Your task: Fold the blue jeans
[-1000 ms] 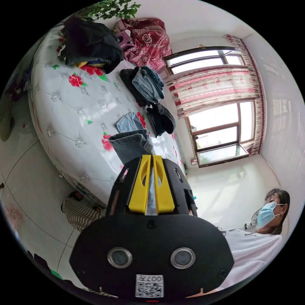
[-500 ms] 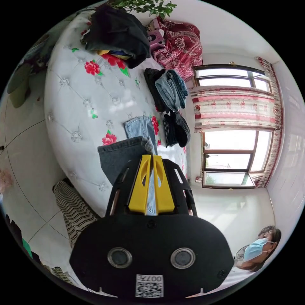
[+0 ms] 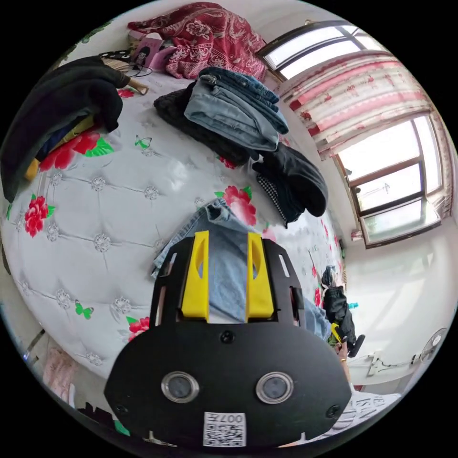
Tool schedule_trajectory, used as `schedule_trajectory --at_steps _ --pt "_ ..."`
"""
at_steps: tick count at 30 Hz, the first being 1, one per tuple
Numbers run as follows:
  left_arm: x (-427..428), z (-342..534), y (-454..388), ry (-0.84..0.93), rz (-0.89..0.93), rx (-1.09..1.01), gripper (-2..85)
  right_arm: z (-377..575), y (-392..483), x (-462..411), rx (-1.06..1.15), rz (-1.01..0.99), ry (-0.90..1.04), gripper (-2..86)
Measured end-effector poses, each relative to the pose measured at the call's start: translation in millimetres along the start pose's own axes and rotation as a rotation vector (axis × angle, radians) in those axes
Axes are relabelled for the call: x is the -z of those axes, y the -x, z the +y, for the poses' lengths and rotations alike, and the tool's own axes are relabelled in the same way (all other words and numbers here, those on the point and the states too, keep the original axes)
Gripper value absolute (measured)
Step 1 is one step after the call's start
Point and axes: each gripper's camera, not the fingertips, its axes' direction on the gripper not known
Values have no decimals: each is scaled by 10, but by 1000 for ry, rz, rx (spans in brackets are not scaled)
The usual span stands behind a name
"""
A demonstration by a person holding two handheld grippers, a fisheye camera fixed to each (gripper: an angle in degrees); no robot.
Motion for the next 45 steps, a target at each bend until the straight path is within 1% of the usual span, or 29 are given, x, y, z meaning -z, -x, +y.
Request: schedule_trajectory --at_steps 2,4,7,9,10,11,12,14,15,17,18,19,20,22,23,24,26,27,28,30,32,34,35,37,38,39,41,43,45 --pt "-362 331 302 53 -26 -27 119 318 -254 -33 -31 63 -22 87" --pt "-736 622 576 92 -49 -29 120 715 -722 -33 -136 214 -40 99" --pt "-1442 911 848 135 -117 -25 110 1002 -1366 1 -285 349 -91 113" --pt "-2117 1030 987 184 -209 -11 67 961 -1677 -92 -312 366 -79 117" --pt "-2307 1062 1014 208 -263 -16 47 868 -1851 -221 -312 351 -53 113" --pt "-2705 1164 1057 271 -408 -46 5 811 -1928 -304 -309 339 -35 110" --pt "-2899 1293 1011 243 -465 -147 -1 691 -2065 -500 -298 311 14 100" --pt "-3189 1404 1050 296 -529 -194 -6 559 -2249 -803 -287 269 106 85" --pt "-3269 1442 1076 328 -552 -211 -7 522 -2347 -928 -289 277 164 74" --pt "-3408 1769 1300 394 -656 -350 -9 568 -2383 -855 -232 237 168 66" --pt "-3372 1974 1576 410 -697 -352 -9 681 -2378 -690 -196 190 135 64" --pt "-3324 2073 1757 414 -781 -335 -9 848 -2377 -540 -182 144 124 65" --pt "-3180 2292 2128 423 -901 -343 -9 947 -2365 -481 -176 140 128 65" --pt "-2867 2600 2704 433 -970 -322 -8 1367 -2218 -299 -93 192 113 75" --pt "-2624 2759 3020 423 -909 -283 -6 1470 -2179 -287 -68 212 108 80" --pt "-2382 2886 3221 382 -798 -243 -2 1621 -2130 -307 -29 264 118 90" --pt "-2149 3032 3274 295 -653 -237 13 1729 -2093 -335 40 338 131 105" --pt "-2123 3071 3229 264 -623 -254 23 1742 -2076 -325 86 376 106 110" --pt "-2173 3129 3088 221 -574 -305 42 1723 -2051 -301 136 401 51 114" --pt "-2590 3170 2759 225 -478 -405 66 1637 -1982 -394 248 402 -1 118" --pt "-3029 3177 2551 254 -444 -465 69 1484 -1956 -718 361 390 41 119" --pt "-3497 3190 2428 297 -449 -513 65 1299 -2073 -1382 469 389 191 111" --pt "-3790 3206 2403 324 -471 -530 60 1268 -2125 -1557 485 382 230 108" --pt "-4190 3245 2465 379 -493 -542 44 1219 -2347 -2205 531 405 397 85" --pt "-4427 3283 2570 422 -561 -542 24 1221 -2389 -2300 546 438 403 80" --pt "-4633 3332 2729 470 -656 -530 11 1219 -2427 -2391 609 458 407 70" --pt "-4629 3407 2832 451 -658 -566 -1 1069 -2468 -2342 636 432 405 58" --pt "-4584 3423 2966 442 -643 -549 -6 792 -2552 -2194 631 413 347 51" --pt "-4545 3434 3070 431 -638 -535 -8 620 -2674 -2300 629 441 323 51"
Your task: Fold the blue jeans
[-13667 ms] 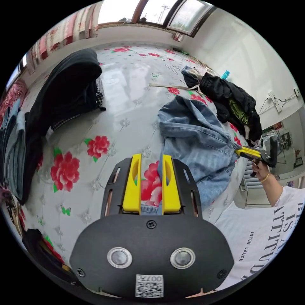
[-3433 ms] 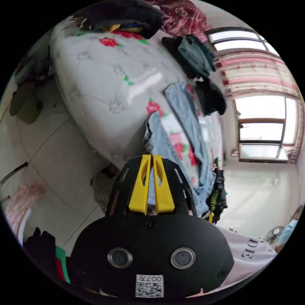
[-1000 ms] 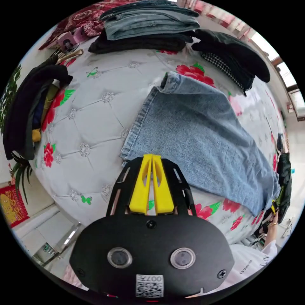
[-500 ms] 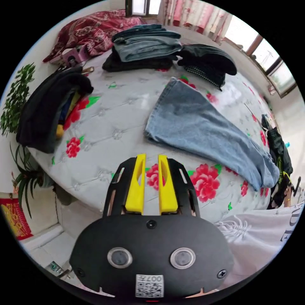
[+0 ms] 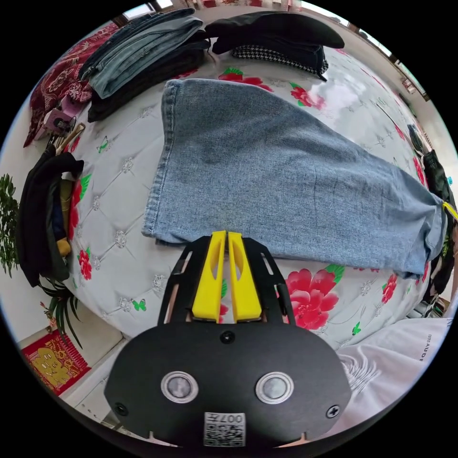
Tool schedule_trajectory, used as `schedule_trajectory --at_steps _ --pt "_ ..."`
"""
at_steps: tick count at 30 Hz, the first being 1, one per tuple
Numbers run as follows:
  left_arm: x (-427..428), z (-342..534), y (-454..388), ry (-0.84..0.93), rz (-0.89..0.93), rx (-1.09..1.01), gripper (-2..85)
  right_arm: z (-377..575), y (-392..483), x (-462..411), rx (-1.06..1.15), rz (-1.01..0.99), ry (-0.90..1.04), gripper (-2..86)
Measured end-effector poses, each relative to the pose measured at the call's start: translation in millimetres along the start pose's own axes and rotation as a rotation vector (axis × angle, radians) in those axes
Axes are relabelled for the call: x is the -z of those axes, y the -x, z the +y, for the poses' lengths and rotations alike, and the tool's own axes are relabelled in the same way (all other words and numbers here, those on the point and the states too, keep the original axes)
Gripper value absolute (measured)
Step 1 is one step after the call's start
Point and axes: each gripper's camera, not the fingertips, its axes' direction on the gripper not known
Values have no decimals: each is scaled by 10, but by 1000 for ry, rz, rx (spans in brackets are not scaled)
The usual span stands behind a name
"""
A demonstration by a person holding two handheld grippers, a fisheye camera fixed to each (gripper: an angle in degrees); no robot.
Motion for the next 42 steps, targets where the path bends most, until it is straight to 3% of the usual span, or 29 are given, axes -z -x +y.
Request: schedule_trajectory --at_steps 5,11,15,21,25,28,33,37,42 --pt "31 239 343 -30 31 84 -6 -239 -333 -1496 -101 -67 263 63" --pt "571 928 1278 -183 162 297 48 266 -606 -1017 -193 -40 10 84" --pt "703 998 1848 -243 195 379 84 790 126 -472 -37 -120 -187 93" --pt "484 235 2127 -128 149 305 94 1770 1504 -1117 100 -262 -56 101" --pt "567 -38 1953 -70 -37 225 64 2278 1917 -1687 39 -93 -37 84" --pt "730 -140 1771 -48 -124 167 59 2410 1943 -2265 52 5 101 58" --pt "1127 -224 1757 -50 -152 107 50 3042 1624 -1732 -16 -16 -66 37" --pt "1483 -241 1841 -78 -147 110 52 3425 1777 -2614 77 -7 148 49" --pt "2172 -184 2157 -126 -100 161 37 3619 1517 -2412 119 -28 185 69"
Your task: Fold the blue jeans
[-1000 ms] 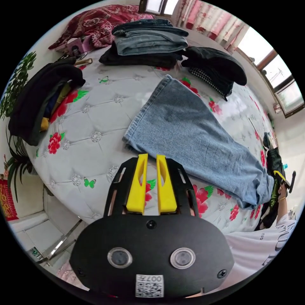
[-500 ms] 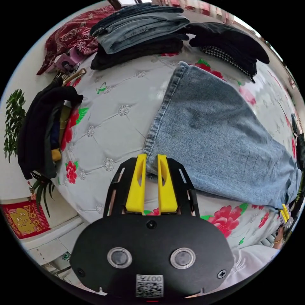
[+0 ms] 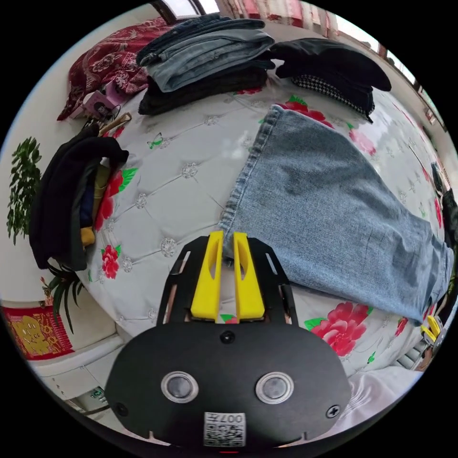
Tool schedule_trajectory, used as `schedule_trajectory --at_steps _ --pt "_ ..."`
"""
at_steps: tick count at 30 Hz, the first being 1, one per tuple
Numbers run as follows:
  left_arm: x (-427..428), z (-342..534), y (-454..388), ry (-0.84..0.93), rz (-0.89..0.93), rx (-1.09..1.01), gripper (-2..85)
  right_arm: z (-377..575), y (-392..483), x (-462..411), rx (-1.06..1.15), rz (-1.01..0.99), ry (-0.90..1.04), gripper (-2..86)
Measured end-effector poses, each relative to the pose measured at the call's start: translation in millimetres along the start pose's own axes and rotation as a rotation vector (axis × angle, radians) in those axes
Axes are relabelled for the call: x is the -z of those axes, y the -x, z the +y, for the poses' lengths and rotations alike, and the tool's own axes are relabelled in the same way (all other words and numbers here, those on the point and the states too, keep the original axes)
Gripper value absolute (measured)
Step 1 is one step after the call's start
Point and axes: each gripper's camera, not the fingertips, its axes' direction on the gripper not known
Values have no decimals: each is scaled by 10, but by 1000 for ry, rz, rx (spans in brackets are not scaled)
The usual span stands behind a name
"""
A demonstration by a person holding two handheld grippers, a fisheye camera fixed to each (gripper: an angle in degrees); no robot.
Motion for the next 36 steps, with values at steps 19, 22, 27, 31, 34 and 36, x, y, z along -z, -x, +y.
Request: schedule_trajectory --at_steps 19,22,27,31,34,36 --pt "2006 -752 1839 -149 436 319 44 -4436 1576 1082 521 -295 -365 71" --pt "2377 -933 1914 -185 421 283 2 -4912 1902 613 586 -317 -161 27" --pt "3375 -781 2466 -309 489 272 1 -4706 1811 1197 898 -627 -244 5" --pt "3377 -1069 2729 -319 563 340 44 -5252 1650 1032 678 -505 -173 18" --pt "3284 -1518 2899 -160 518 392 81 -5604 1706 544 538 -382 -30 31" --pt "3455 -1654 3083 -149 538 396 101 -5634 1671 593 499 -371 -58 38"
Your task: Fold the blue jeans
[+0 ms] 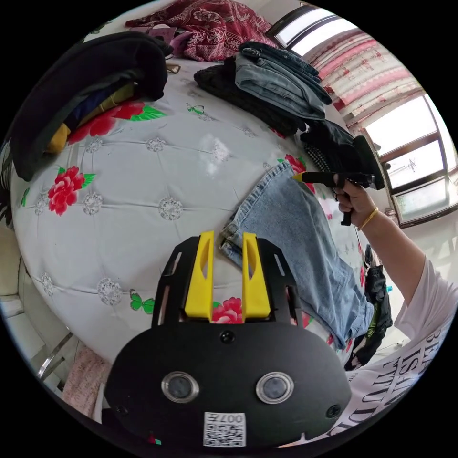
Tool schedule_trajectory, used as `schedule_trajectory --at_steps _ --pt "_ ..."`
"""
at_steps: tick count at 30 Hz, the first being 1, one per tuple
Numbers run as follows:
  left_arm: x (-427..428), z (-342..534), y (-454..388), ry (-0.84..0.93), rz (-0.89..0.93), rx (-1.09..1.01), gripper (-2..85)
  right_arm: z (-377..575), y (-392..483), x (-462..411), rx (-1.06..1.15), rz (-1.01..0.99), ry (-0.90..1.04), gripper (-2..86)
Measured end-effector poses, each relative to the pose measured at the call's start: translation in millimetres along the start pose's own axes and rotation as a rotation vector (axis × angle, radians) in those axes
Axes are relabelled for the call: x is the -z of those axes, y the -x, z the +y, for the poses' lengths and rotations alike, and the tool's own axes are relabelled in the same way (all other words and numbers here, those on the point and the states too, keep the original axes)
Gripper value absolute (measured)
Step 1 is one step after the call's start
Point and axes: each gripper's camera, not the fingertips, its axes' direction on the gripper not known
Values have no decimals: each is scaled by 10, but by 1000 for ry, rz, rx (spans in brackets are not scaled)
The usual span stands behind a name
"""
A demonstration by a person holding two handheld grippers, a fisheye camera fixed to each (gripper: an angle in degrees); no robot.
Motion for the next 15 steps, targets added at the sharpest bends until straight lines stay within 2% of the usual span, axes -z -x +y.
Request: schedule_trajectory --at_steps 2,4,7,9,12,15 --pt "144 -102 35 13 -29 21 114 85 49 296 -32 51 -124 42" --pt "238 -212 113 56 -45 75 128 433 214 890 -72 164 -346 48" --pt "408 -391 204 58 62 153 152 1144 400 1441 -94 160 -527 54" --pt "471 -582 206 48 91 192 154 1564 444 1509 -114 122 -517 56" --pt "558 -788 254 41 61 250 151 2232 430 1427 -188 40 -394 55" --pt "551 -1108 328 48 211 291 134 2984 400 1586 -332 87 -369 51"
